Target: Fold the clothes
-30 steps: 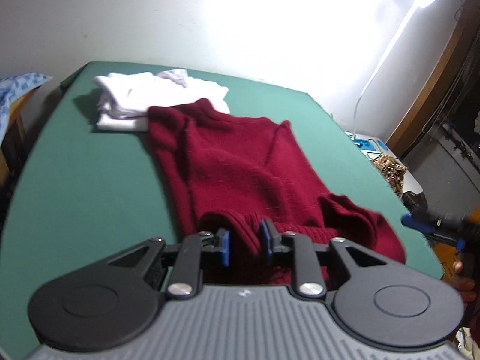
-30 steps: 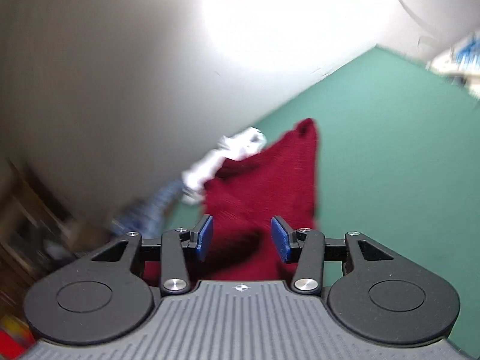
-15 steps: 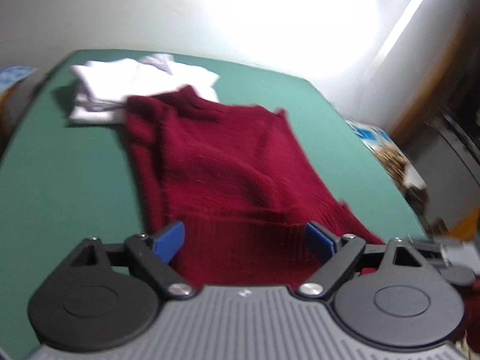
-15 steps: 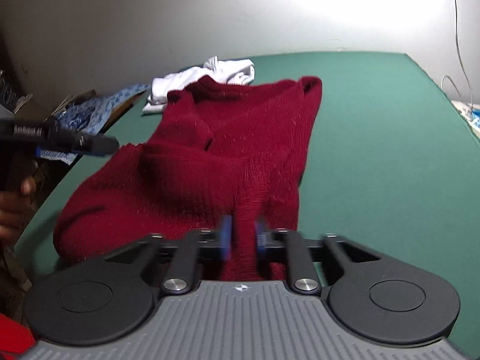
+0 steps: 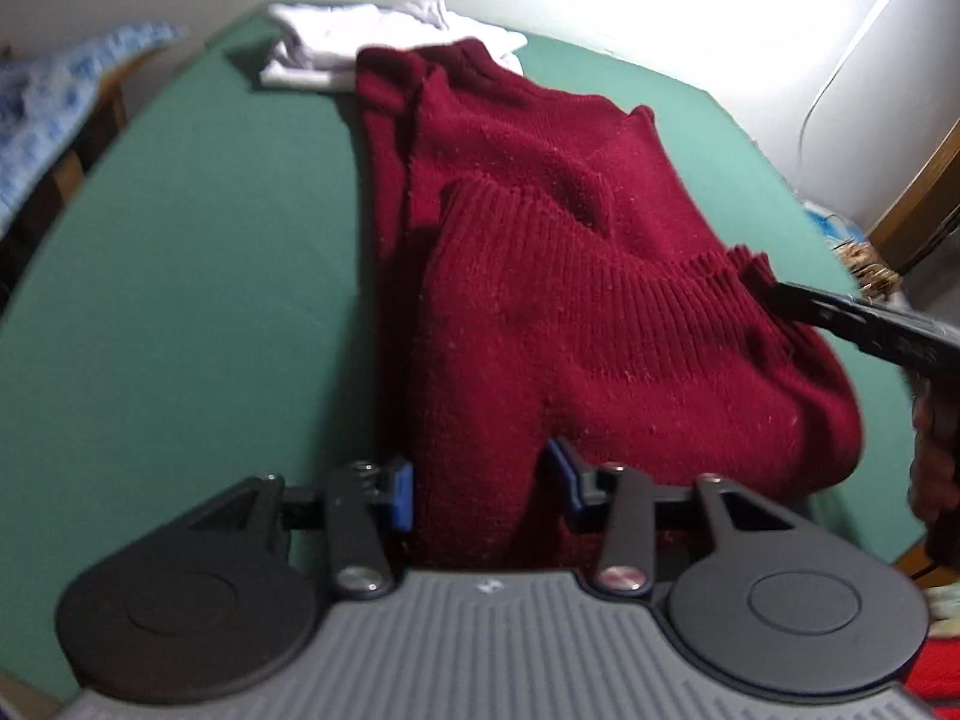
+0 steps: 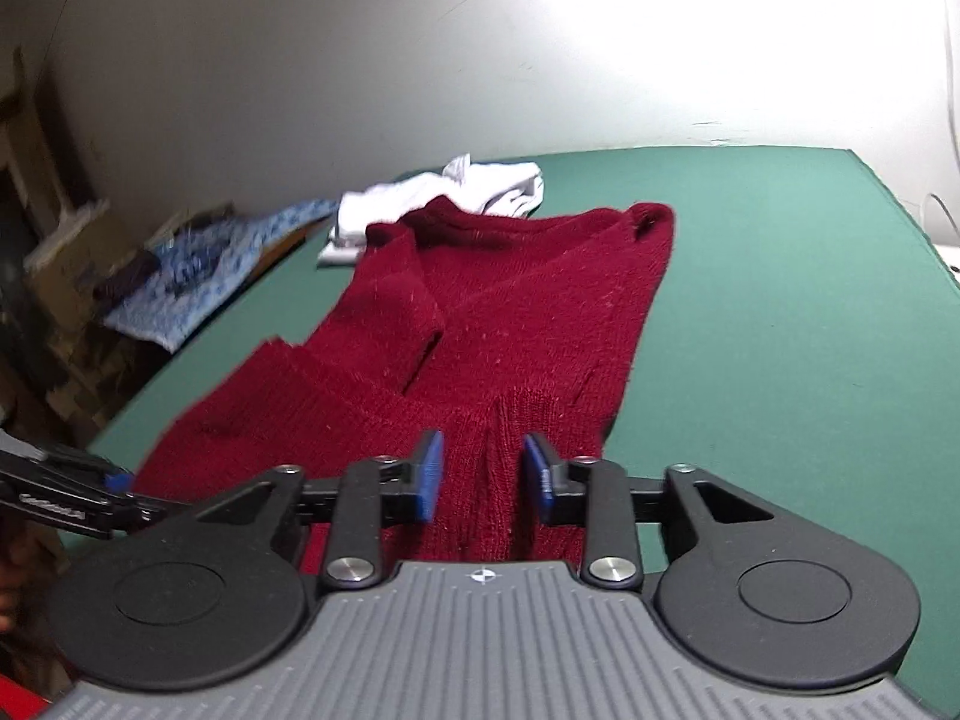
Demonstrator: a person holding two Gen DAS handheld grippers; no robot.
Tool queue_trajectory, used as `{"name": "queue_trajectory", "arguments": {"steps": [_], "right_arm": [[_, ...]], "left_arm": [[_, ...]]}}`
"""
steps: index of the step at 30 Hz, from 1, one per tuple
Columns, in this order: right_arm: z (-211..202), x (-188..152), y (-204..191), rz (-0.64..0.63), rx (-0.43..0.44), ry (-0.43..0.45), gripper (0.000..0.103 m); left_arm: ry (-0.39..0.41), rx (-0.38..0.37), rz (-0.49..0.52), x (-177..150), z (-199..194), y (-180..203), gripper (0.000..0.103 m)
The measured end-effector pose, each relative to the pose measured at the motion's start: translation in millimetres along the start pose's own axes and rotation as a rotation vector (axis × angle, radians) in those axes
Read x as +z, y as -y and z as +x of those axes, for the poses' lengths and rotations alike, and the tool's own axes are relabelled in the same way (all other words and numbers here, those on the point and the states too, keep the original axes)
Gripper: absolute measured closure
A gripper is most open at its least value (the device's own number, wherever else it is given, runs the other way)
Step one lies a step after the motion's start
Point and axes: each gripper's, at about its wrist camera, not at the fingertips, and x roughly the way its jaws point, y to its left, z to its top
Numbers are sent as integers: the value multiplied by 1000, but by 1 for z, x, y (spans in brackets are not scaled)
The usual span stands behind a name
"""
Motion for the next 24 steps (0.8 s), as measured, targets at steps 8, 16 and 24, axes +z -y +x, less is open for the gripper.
{"name": "queue_trajectory", "arguments": {"steps": [8, 16, 24], "right_arm": [[11, -9, -2, -78, 11, -36, 73], [-17, -17, 7, 51, 74, -19, 70], [-33, -22, -12, -58, -25, 4, 72]], "left_arm": [[-2, 63, 2, -20, -16, -3, 50], [100, 105, -1, 17, -14, -14, 42], [65, 160, 129, 25, -2, -10, 52]]}}
